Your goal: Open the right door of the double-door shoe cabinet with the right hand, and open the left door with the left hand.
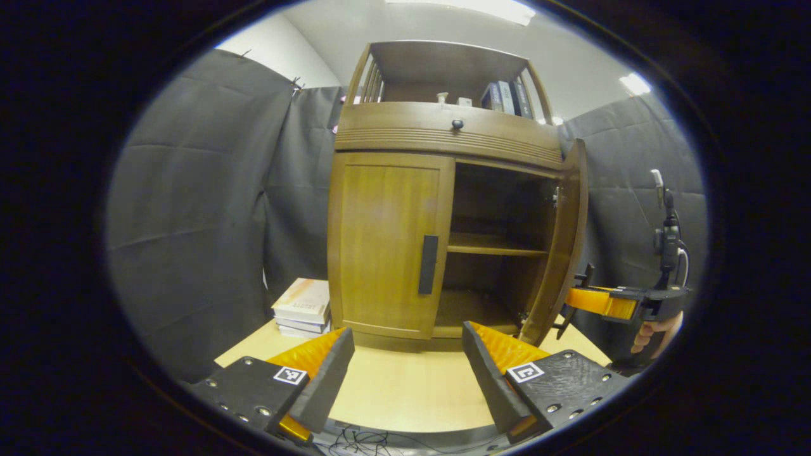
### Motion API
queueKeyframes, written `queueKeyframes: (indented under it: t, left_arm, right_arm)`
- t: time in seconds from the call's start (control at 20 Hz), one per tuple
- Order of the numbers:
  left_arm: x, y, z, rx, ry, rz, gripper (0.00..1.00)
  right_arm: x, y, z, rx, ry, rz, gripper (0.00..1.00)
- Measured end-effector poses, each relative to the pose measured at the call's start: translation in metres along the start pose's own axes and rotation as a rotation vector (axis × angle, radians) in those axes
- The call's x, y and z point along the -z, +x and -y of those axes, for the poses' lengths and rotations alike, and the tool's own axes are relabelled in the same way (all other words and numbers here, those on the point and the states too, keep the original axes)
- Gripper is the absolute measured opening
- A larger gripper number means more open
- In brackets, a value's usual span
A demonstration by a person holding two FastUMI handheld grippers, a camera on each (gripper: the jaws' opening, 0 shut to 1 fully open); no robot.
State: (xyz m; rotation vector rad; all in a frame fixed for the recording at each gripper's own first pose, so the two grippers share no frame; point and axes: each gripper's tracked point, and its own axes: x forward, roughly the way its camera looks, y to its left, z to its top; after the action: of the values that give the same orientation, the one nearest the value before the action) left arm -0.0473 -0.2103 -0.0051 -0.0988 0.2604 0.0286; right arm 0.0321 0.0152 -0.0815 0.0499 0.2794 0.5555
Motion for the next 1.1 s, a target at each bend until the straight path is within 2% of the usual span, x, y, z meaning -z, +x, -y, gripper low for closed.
queueKeyframes:
  t: [0.35,0.85,1.1]
  left_arm:
    - [0.004,-0.014,0.041,-0.018,-0.004,0.012,1.0]
    - [0.01,-0.042,0.066,-0.041,0.037,0.015,1.0]
    - [0.007,-0.046,0.066,-0.04,0.07,0.004,1.0]
  right_arm:
    - [0.002,-0.032,0.042,-0.015,0.008,0.006,0.16]
    - [0.006,-0.058,0.108,0.036,0.027,0.06,0.14]
    - [0.006,-0.059,0.114,0.044,0.069,0.082,0.14]
